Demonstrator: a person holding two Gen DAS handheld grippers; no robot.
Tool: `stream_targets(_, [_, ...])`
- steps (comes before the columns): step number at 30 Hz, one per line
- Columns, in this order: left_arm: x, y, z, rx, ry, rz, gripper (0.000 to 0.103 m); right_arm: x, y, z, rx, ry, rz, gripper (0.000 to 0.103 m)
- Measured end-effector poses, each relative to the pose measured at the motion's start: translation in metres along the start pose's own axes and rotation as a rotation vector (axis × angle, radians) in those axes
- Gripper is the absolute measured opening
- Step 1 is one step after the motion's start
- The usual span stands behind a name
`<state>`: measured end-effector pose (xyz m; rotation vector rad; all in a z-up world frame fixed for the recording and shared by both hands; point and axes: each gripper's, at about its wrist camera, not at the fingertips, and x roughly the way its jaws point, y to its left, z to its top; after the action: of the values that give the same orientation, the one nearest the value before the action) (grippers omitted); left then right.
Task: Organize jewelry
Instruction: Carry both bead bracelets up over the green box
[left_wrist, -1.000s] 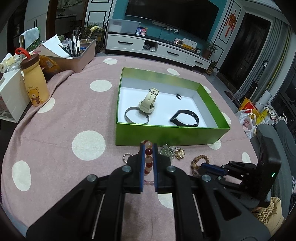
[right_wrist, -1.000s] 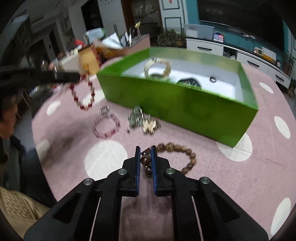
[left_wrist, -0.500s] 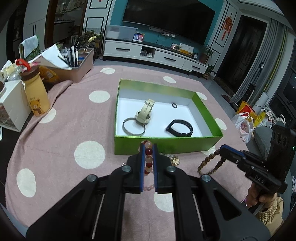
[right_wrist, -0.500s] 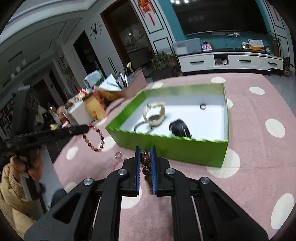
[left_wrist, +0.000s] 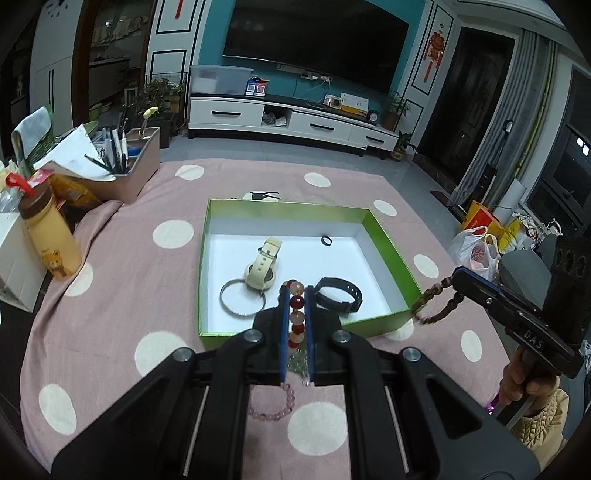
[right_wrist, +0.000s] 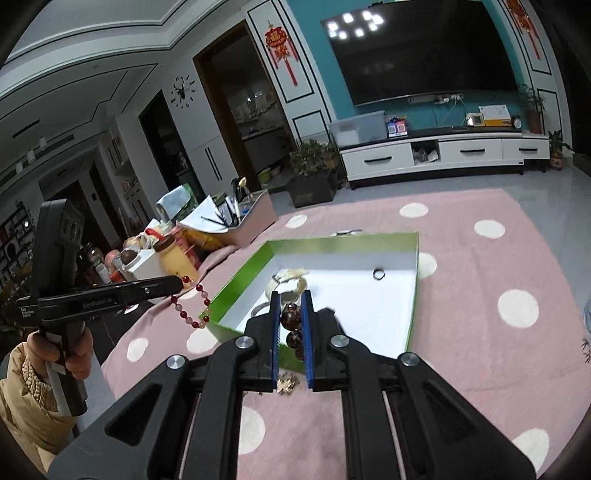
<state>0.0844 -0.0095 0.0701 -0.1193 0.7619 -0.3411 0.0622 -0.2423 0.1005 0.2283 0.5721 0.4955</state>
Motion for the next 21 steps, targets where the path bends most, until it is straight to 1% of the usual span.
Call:
stream_targets(3, [0.009,-0.004,0.008,0.0,0.011,0.001,0.007,0.001,-0.005,0.006,0.001,-0.01,-0.013,0.01])
stream_targets(11, [0.032,-0.014,0.032,0.029,0.008,0.025,0.007,0.009,-0.019,0.02,-0.003,-0.024,-0.044,0.01])
stream_targets(21, [0.06,-0.023,0.059,0.047,0.015,0.016,0.007,0.027,-0.033,0.033,0.001,-0.02,-0.067,0.01])
